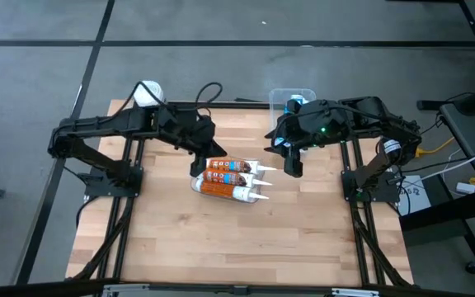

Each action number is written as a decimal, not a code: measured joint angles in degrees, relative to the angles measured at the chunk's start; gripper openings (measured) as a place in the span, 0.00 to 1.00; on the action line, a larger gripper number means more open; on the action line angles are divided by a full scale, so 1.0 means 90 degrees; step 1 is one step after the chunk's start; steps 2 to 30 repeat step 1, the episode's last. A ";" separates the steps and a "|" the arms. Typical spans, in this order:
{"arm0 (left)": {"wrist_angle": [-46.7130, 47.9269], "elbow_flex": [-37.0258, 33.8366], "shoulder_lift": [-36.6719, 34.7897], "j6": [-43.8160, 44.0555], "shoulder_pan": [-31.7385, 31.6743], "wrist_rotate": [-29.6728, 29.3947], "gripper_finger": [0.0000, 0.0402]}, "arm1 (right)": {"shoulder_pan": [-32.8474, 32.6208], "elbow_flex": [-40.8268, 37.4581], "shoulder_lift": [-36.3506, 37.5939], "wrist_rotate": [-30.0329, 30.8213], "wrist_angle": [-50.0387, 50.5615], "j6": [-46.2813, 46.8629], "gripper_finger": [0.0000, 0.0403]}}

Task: Pick & place silicon tubes, Sealant and Lysol wipes
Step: Return to Home Position

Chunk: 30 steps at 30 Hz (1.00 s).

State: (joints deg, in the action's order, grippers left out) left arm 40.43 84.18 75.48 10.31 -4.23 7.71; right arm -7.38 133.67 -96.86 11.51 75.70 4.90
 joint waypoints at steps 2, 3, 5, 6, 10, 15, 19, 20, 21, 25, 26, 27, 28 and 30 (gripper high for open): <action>-0.0001 0.0000 -0.0036 0.0000 0.0000 -0.0034 0.01 | 0.0000 0.0000 0.0000 0.0000 0.0030 0.0019 0.33; -0.0001 0.0000 -0.0036 0.0000 0.0000 -0.0034 0.01 | 0.0000 0.0000 0.0000 0.0000 0.0030 0.0019 0.33; -0.0001 0.0000 -0.0036 0.0000 0.0000 -0.0034 0.01 | 0.0000 0.0000 0.0000 0.0000 0.0030 0.0019 0.33; -0.0001 0.0000 -0.0036 0.0000 0.0000 -0.0034 0.01 | 0.0000 0.0000 0.0000 0.0000 0.0030 0.0019 0.33; -0.0001 0.0000 -0.0036 0.0000 0.0000 -0.0034 0.01 | 0.0000 0.0000 0.0000 0.0000 0.0030 0.0019 0.33; -0.0001 0.0000 -0.0036 0.0000 0.0000 -0.0034 0.01 | 0.0000 0.0000 0.0000 0.0000 0.0030 0.0019 0.33; -0.0001 0.0000 -0.0036 0.0000 0.0000 -0.0034 0.01 | 0.0000 0.0000 0.0000 0.0000 0.0030 0.0019 0.33; -0.0001 0.0000 -0.0036 0.0000 0.0000 -0.0034 0.01 | 0.0000 0.0000 0.0000 0.0000 0.0030 0.0019 0.33; -0.0001 0.0000 -0.0036 0.0000 0.0000 -0.0034 0.01 | 0.0000 0.0000 0.0000 0.0000 0.0030 0.0019 0.33; -0.0001 0.0000 -0.0036 0.0000 0.0000 -0.0034 0.01 | 0.0000 0.0000 0.0000 0.0000 0.0030 0.0019 0.33; -0.0001 0.0000 -0.0036 0.0000 0.0000 -0.0034 0.01 | 0.0000 0.0000 0.0000 0.0000 0.0030 0.0019 0.33; -0.0001 0.0000 -0.0036 0.0000 0.0000 -0.0034 0.01 | 0.0000 0.0000 0.0000 0.0000 0.0030 0.0019 0.33; -0.0001 0.0000 -0.0036 0.0000 0.0000 -0.0034 0.01 | 0.0000 0.0000 0.0000 0.0000 0.0030 0.0019 0.33; -0.0001 0.0000 -0.0036 0.0000 0.0000 -0.0034 0.01 | 0.0000 0.0000 0.0000 0.0000 0.0030 0.0019 0.33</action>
